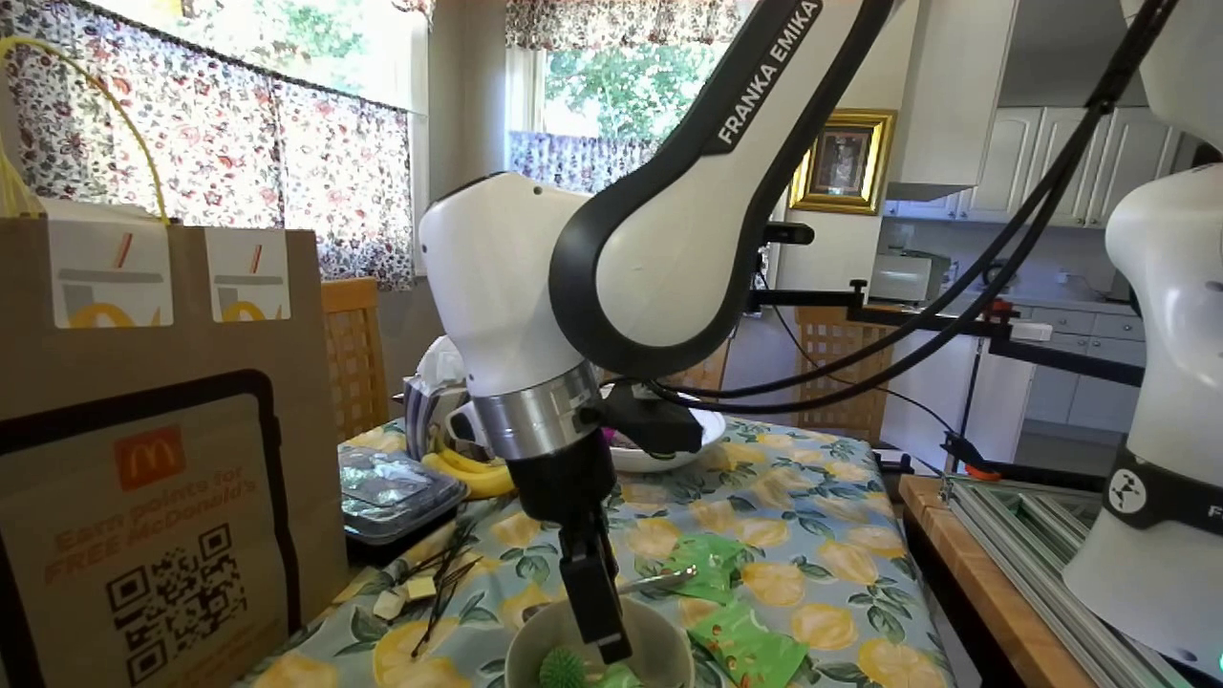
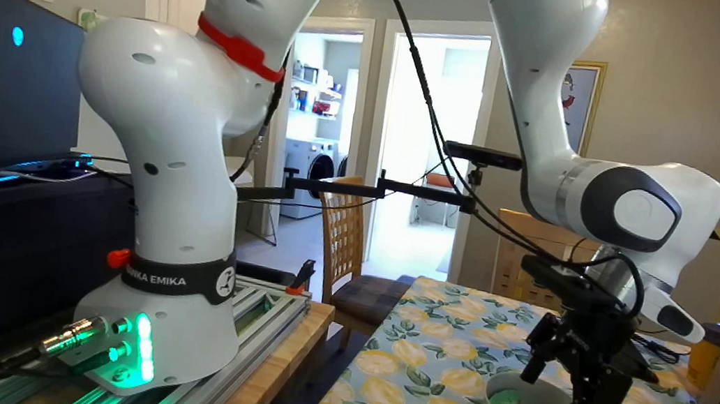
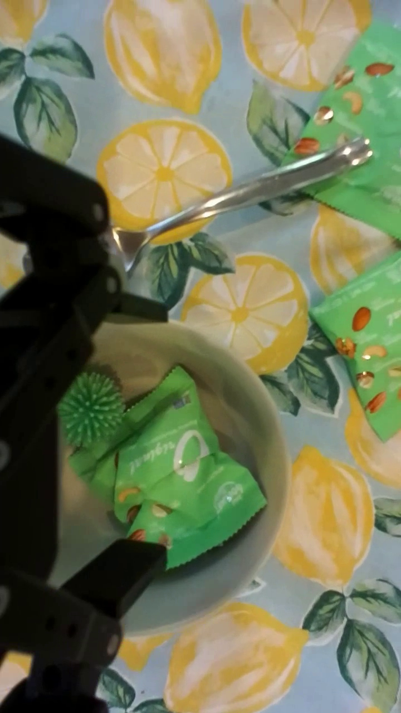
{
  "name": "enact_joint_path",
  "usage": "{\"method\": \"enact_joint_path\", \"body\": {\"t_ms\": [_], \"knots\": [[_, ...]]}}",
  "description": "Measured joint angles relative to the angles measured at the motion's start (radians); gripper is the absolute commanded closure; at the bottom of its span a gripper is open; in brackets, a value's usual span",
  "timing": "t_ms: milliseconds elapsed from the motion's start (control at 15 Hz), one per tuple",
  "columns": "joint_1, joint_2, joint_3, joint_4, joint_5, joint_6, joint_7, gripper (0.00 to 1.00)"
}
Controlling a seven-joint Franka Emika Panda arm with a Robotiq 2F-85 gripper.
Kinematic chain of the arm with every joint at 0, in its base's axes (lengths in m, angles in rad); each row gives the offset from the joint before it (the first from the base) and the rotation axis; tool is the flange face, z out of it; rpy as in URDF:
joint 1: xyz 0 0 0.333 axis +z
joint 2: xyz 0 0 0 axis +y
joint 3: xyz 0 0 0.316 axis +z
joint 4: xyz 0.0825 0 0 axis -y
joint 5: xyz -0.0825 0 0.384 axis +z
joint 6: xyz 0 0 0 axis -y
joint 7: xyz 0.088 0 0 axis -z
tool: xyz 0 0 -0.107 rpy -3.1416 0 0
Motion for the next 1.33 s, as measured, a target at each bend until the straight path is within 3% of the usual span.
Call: {"method": "enact_joint_path", "body": {"t_ms": [1333], "knots": [[0.01, 0.064, 0.017, 0.048, 0.084, 0.071, 0.064, 0.0]]}}
